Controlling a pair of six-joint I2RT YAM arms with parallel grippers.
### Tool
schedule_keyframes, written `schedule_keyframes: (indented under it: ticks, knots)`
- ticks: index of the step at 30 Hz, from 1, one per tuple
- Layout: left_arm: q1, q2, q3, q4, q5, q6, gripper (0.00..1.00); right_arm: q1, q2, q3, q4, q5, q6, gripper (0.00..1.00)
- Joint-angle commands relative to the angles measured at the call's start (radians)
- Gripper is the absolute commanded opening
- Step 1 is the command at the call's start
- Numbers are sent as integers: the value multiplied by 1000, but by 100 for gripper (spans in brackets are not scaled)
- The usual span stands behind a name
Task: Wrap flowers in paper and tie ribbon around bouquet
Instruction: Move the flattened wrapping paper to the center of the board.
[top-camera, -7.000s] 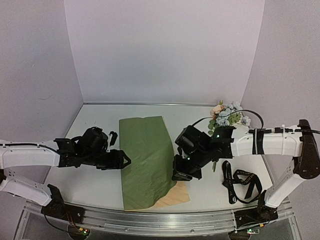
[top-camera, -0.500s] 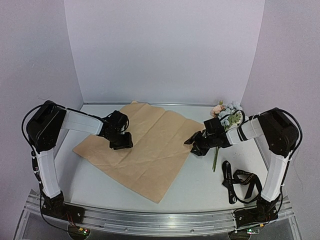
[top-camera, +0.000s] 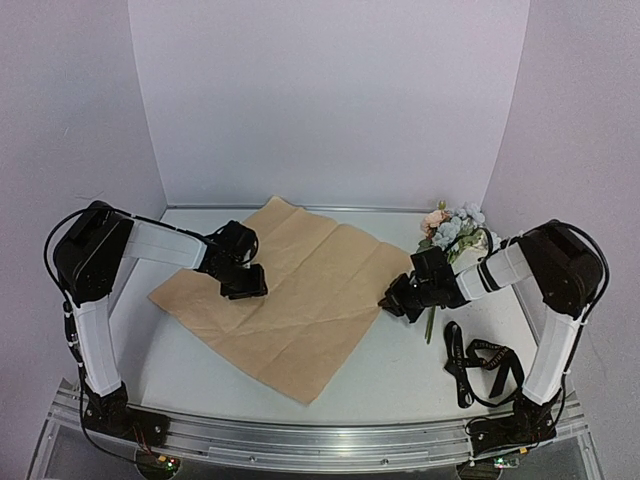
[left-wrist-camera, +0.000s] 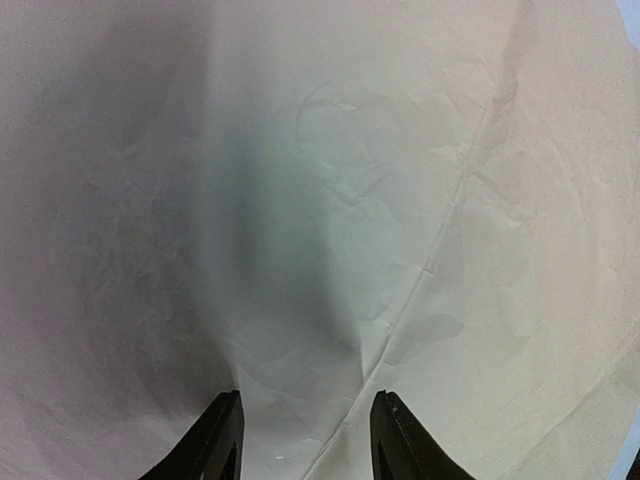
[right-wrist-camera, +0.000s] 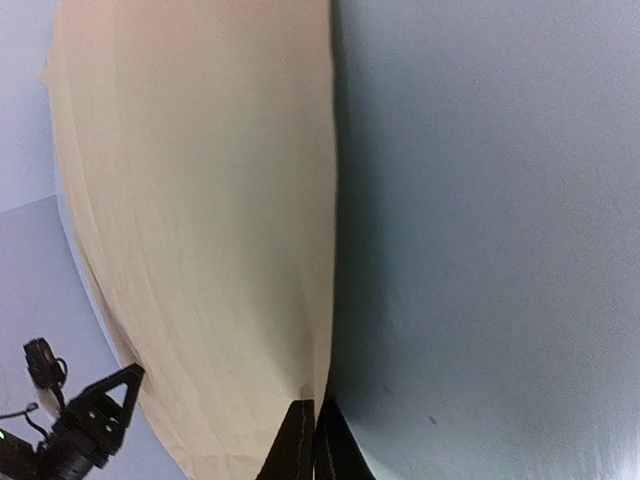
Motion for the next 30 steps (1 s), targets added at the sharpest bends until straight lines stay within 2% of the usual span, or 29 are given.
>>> schedule_keyframes:
  ticks: [1, 6, 9, 11, 14, 17, 21, 24, 26, 30]
  knots:
    - [-24, -49, -38, 13, 40, -8, 45, 75, -113, -145, -31, 135, -26, 0]
    - [-53, -97, -110, 20, 51, -35, 45, 172, -207, -257, -30, 240, -40, 0]
    - [-70, -123, -145, 22, 45, -56, 45, 202, -229, -281, -38, 256, -28, 4]
    - [-73, -130, -157, 22, 42, -68, 45, 214, -243, -285, -57, 257, -24, 9]
    - [-73, -130, -153, 10, 36, -73, 45, 220, -284, -279, -136, 244, -36, 26]
    - [-73, -127, -129, -12, 33, -72, 45, 220, -364, -262, -286, 235, -78, 45]
    - [-73, -128, -56, -77, 27, -67, 48, 222, -505, -192, -643, 243, -198, 70]
    - [-74, -140, 1, -114, 40, -66, 52, 222, -576, -120, -885, 308, -292, 92]
    - [-77, -151, 30, -122, 44, -64, 55, 214, -609, -54, -1026, 355, -346, 98]
    - [-100, -191, 33, -107, 12, -63, 61, 148, -590, 91, -1213, 366, -453, 98]
